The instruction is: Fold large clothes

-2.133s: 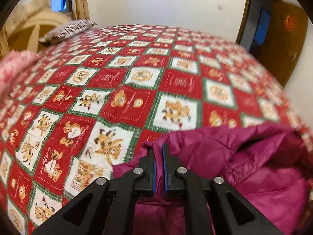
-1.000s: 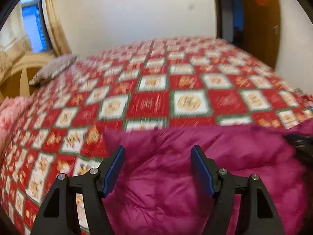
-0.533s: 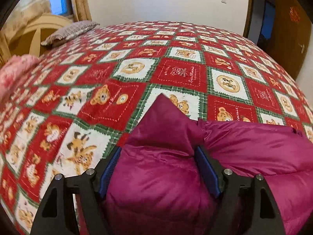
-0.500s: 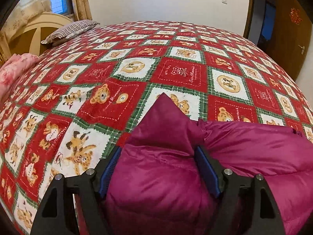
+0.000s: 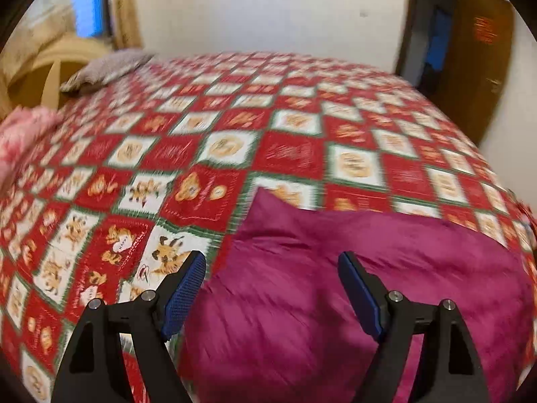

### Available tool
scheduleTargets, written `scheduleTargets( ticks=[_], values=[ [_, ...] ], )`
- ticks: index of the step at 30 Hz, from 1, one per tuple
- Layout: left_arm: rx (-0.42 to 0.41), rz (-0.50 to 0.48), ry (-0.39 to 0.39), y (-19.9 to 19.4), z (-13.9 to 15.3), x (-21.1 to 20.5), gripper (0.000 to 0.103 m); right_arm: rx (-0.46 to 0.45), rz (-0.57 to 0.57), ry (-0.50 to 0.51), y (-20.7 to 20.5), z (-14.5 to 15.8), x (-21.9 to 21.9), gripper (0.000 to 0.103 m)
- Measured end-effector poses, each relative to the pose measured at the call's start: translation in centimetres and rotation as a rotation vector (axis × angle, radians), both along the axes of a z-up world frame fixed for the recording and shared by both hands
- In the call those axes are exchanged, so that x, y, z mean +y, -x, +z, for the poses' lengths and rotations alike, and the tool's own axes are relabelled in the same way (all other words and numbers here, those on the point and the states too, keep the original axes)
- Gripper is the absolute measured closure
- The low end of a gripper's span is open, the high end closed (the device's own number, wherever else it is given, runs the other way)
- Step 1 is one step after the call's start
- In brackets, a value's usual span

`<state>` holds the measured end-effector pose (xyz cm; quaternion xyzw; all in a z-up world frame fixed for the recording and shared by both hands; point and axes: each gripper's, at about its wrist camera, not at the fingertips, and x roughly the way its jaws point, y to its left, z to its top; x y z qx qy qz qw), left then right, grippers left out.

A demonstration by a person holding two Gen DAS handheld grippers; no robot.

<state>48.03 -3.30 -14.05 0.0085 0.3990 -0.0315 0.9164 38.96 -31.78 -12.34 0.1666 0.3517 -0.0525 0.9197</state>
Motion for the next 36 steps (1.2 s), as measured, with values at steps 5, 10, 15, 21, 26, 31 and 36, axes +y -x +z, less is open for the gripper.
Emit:
scheduleTargets(
  ticks=[5, 10, 15, 21, 26, 31, 36],
  values=[
    [-0.055, -0.118, -0.006, 5.4, 0.0, -5.7, 0.021, -0.005, 0.076, 0.014, 3.1, -1.3, 6.8, 0.081],
    [-0.080, -0.150, -0.133, 7.3, -3.1, -9.6, 0.021, 0.035, 0.084, 0.084, 2.6, -4.8, 9.6, 0.081],
    [-0.114, -0.144, -0.172, 7.3, -5.5, -9.8, 0.021, 0.020, 0.090, 0.124, 2.8, -6.7, 10.2, 0.081],
    [-0.062, -0.157, -0.150, 6.6, -5.9, -9.7, 0.019, 0.026, 0.090, 0.123, 2.8, -7.1, 10.3, 0.081],
    [-0.104, -0.128, -0.048, 9.7, -2.3, -5.6, 0.019, 0.044, 0.084, 0.174, 3.6, -5.2, 11.1, 0.081],
    [-0.187, 0.091, 0.049, 12.0, 0.2, 2.7, 0.018, -0.098, 0.130, 0.115, 6.1, -0.9, 13.9, 0.081],
    [-0.116, 0.226, 0.159, 13.6, -2.2, 6.5, 0.018, -0.074, 0.167, 0.128, 4.2, -2.0, 18.5, 0.081]
  ],
)
